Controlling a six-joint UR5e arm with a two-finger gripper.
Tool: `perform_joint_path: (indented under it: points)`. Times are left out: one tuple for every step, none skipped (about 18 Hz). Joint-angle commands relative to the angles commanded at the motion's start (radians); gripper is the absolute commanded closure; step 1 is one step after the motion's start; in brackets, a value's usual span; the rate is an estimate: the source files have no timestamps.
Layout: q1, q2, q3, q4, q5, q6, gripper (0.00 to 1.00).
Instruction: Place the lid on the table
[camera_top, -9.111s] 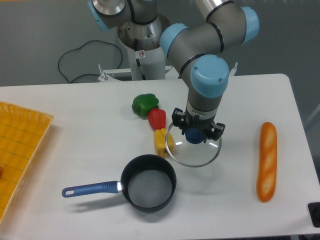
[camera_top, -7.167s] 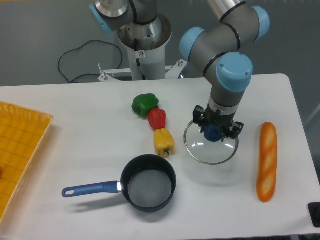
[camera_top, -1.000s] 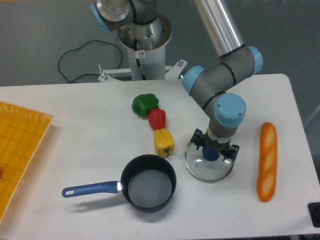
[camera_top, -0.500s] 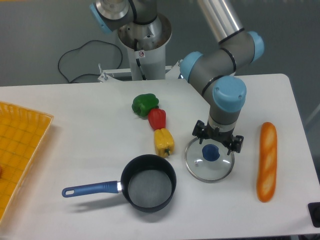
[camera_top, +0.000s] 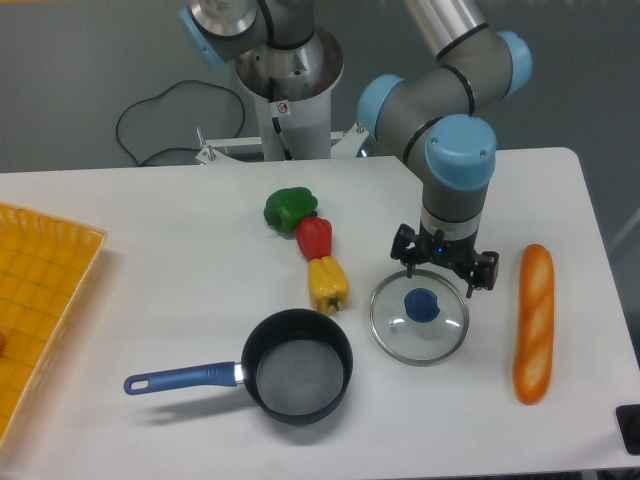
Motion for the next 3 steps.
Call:
perform_joint_path:
  points:
    - [-0.002, 0.0, 0.002, -0.002, 0.015, 0.002, 0.0]
    - [-0.003, 0.002, 0.0, -0.002, 0.028, 0.002, 0.0]
    - [-0.003, 0.002, -0.004, -0.002, 0.032, 0.0, 0.0]
